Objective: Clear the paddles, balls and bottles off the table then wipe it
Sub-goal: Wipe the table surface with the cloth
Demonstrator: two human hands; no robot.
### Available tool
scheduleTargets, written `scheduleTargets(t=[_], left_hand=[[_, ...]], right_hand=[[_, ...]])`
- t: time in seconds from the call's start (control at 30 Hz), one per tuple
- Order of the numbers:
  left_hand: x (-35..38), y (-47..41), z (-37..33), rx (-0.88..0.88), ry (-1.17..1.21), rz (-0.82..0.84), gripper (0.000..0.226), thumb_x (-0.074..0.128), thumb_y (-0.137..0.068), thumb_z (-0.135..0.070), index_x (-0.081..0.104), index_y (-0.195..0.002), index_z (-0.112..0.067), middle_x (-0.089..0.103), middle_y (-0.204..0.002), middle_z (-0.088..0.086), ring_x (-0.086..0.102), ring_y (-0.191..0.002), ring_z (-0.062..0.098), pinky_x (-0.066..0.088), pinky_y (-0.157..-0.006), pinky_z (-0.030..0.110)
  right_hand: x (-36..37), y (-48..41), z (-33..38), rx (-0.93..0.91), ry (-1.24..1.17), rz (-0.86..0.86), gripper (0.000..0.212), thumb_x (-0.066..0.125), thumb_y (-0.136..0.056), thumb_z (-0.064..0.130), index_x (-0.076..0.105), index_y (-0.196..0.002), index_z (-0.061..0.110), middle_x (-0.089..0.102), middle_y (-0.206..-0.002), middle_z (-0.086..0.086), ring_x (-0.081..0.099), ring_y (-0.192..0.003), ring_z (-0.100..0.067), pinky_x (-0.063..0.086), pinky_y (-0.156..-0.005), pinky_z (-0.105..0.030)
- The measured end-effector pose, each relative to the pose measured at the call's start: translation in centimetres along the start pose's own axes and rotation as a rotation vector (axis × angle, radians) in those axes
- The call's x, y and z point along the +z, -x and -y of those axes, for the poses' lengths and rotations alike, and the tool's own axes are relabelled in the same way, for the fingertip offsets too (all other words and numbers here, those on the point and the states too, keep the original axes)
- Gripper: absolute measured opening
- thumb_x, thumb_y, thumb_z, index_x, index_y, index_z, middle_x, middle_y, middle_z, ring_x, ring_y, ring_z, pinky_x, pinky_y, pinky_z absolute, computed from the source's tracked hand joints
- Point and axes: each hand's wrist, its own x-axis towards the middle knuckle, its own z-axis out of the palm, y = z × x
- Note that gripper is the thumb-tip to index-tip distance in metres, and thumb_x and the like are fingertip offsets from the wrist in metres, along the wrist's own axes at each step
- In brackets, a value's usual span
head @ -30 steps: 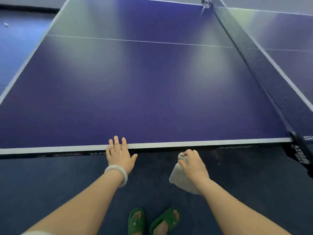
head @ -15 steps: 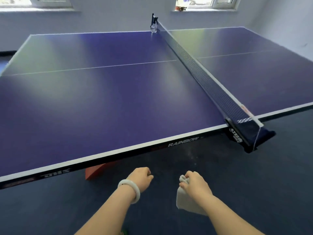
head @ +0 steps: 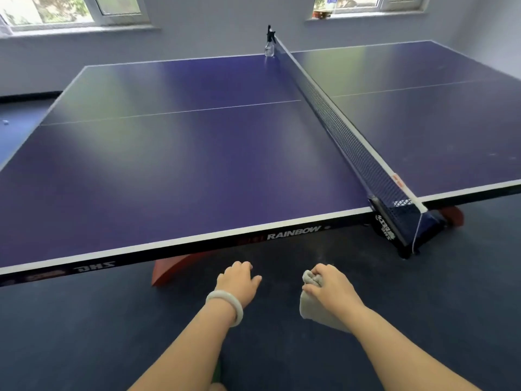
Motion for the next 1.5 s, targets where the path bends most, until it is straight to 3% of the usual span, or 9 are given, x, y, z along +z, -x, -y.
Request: scheduleTargets(t=[0.43,0.53,0.67,0.87,0.93,1.07,1.2,1.37,1.5], left_hand=[[-7.9,-8.2,18.2,-0.017,-0.031,-0.115,0.047,0.046,-0.1,-0.045,0.046,-0.138,-0.017,0.043,-0.142,0.002,0.042,-0.131,0.021,0.037,-0.107,0.036],[-8.7,-9.6,22.1,-0.077,-0.063,-0.102,0.057,0.044,-0.101,-0.047,0.032,-0.149,-0.018,0.018,-0.16,0.007,0.015,-0.149,0.025,0.023,-0.119,0.04],[-8.8,-11.8,25.8,-0.152,-0.136,-0.101,0.072,0.036,-0.101,-0.054,0.005,-0.157,-0.022,-0.015,-0.164,0.009,-0.014,-0.151,0.028,0.001,-0.123,0.045],[-7.3,-14.4,29.7,-0.298,-0.131,-0.094,0.078,0.02,-0.096,-0.068,-0.022,-0.152,-0.033,-0.033,-0.159,0.004,-0.027,-0.147,0.03,-0.009,-0.12,0.053],[-6.7,-14.8,30.1,-0.289,-0.146,-0.105,0.078,0.015,-0.095,-0.069,-0.028,-0.149,-0.034,-0.037,-0.156,0.004,-0.031,-0.145,0.03,-0.013,-0.119,0.054],[-6.4,-14.9,30.2,-0.28,-0.139,-0.086,0.077,0.014,-0.095,-0.068,-0.032,-0.147,-0.034,-0.041,-0.154,0.003,-0.036,-0.143,0.029,-0.018,-0.117,0.054],[-6.7,-15.0,30.3,-0.283,-0.128,-0.044,0.077,0.014,-0.096,-0.068,-0.033,-0.147,-0.034,-0.044,-0.152,0.004,-0.037,-0.142,0.029,-0.019,-0.116,0.054],[-6.9,-14.8,30.2,-0.287,-0.129,-0.025,0.077,0.013,-0.096,-0.067,-0.035,-0.146,-0.032,-0.045,-0.151,0.005,-0.038,-0.141,0.03,-0.019,-0.116,0.055],[-7.0,-14.9,30.3,-0.279,-0.124,-0.017,0.078,0.012,-0.096,-0.067,-0.035,-0.146,-0.032,-0.045,-0.151,0.005,-0.038,-0.141,0.03,-0.017,-0.117,0.056]], right_hand=[[8.3,-10.0,16.7,-0.07,0.06,0.062,0.016,0.067,-0.091,0.035,0.053,-0.088,0.027,0.052,-0.095,0.009,0.053,-0.083,-0.008,0.036,-0.063,-0.02],[9.5,-12.0,19.4,-0.106,0.04,0.043,0.018,0.067,-0.091,0.034,0.051,-0.088,0.026,0.052,-0.092,0.009,0.053,-0.082,-0.009,0.038,-0.066,-0.024],[10.8,-15.8,22.1,-0.232,0.016,-0.042,0.016,0.067,-0.092,0.033,0.058,-0.102,0.024,0.053,-0.096,0.01,0.05,-0.094,-0.012,0.038,-0.077,-0.025],[15.3,-22.1,25.6,-0.333,0.086,-0.146,0.029,0.059,-0.097,0.037,0.056,-0.124,0.029,0.056,-0.123,0.01,0.04,-0.105,-0.011,0.04,-0.097,-0.032],[17.1,-23.5,25.8,-0.346,0.249,-0.127,0.039,0.049,-0.101,0.041,0.047,-0.138,0.032,0.046,-0.145,0.008,0.036,-0.125,-0.016,0.029,-0.109,-0.035],[21.9,-23.0,26.0,-0.407,0.546,-0.08,0.059,0.019,-0.105,0.044,-0.001,-0.158,0.027,-0.009,-0.165,0.008,-0.007,-0.152,-0.015,-0.004,-0.123,-0.038],[22.9,-21.5,23.8,-0.582,0.621,-0.09,0.062,0.018,-0.101,0.045,0.009,-0.158,0.022,0.007,-0.166,0.002,0.006,-0.152,-0.016,0.004,-0.121,-0.042],[21.0,-22.3,21.9,-0.067,0.527,-0.226,0.073,-0.007,-0.089,0.049,-0.005,-0.156,0.021,-0.006,-0.165,0.0,-0.01,-0.152,-0.018,-0.01,-0.122,-0.042],[25.2,-20.0,26.9,-0.302,0.49,-0.149,0.068,0.0,-0.095,0.048,-0.008,-0.156,0.02,-0.011,-0.165,-0.001,-0.013,-0.151,-0.02,-0.011,-0.12,-0.042]])
